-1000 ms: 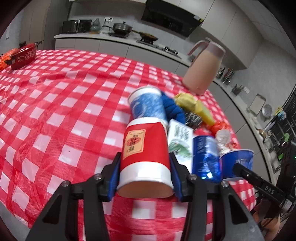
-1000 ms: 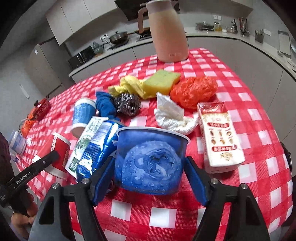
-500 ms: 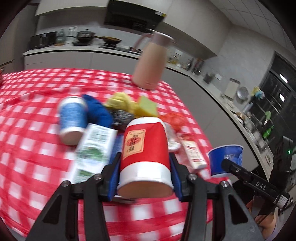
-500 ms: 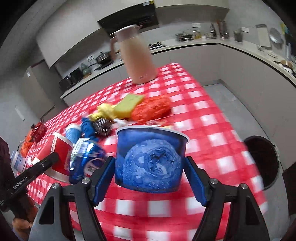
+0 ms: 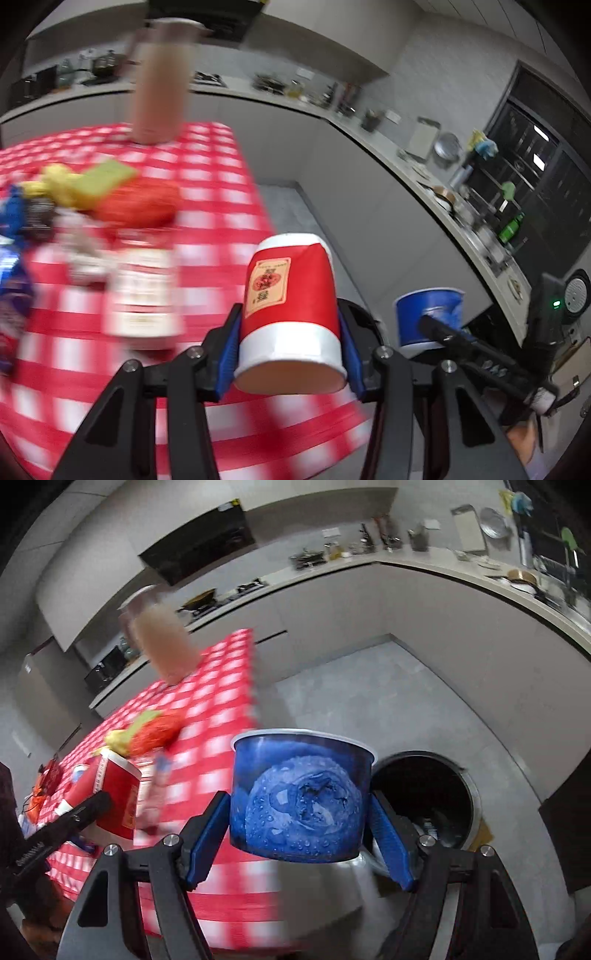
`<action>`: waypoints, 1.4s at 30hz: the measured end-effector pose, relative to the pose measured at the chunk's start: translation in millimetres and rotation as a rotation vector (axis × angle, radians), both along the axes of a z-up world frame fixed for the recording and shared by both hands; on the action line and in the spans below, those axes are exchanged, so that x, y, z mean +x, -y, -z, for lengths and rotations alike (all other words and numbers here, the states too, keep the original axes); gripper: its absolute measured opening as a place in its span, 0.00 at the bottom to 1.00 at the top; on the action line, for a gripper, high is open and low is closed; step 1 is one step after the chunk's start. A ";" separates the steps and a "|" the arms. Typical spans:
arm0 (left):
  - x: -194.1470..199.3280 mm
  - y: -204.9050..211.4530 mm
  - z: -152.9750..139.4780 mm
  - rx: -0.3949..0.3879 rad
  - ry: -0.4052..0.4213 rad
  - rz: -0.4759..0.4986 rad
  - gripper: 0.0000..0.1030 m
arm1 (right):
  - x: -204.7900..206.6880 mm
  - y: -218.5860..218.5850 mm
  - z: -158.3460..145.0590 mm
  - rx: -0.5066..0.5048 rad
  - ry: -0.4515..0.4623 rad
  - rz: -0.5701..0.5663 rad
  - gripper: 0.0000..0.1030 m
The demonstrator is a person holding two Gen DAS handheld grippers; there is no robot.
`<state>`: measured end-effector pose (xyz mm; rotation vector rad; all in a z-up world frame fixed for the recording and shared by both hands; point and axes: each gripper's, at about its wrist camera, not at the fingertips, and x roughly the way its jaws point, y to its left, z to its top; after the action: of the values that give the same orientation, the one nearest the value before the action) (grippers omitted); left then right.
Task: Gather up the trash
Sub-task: 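Carry the red cup and blue bowl to the black bin and release both, then move both tools back to the table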
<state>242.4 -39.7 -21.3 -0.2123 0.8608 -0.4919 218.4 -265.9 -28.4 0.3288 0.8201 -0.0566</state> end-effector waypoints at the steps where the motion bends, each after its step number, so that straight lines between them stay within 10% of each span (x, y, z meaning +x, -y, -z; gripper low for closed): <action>1: 2.4 15.7 1.5 -0.003 -0.009 0.014 0.48 | 0.5 18.4 5.2 -0.002 -0.013 0.006 0.74; 10: 22.3 135.2 51.2 0.059 -0.121 0.084 0.49 | 17.6 123.7 80.8 0.033 -0.146 0.020 0.74; 23: 48.9 165.6 141.3 0.129 -0.346 -0.072 0.78 | 65.9 172.3 165.2 0.040 -0.294 -0.068 0.77; 42: 1.9 120.0 -1.0 0.129 -0.105 -0.040 0.78 | 21.1 130.2 49.9 0.037 -0.107 0.019 0.77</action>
<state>244.4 -159.8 -20.3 -0.1383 0.9856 -0.3887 239.6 -396.0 -78.3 0.3715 0.9248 -0.0775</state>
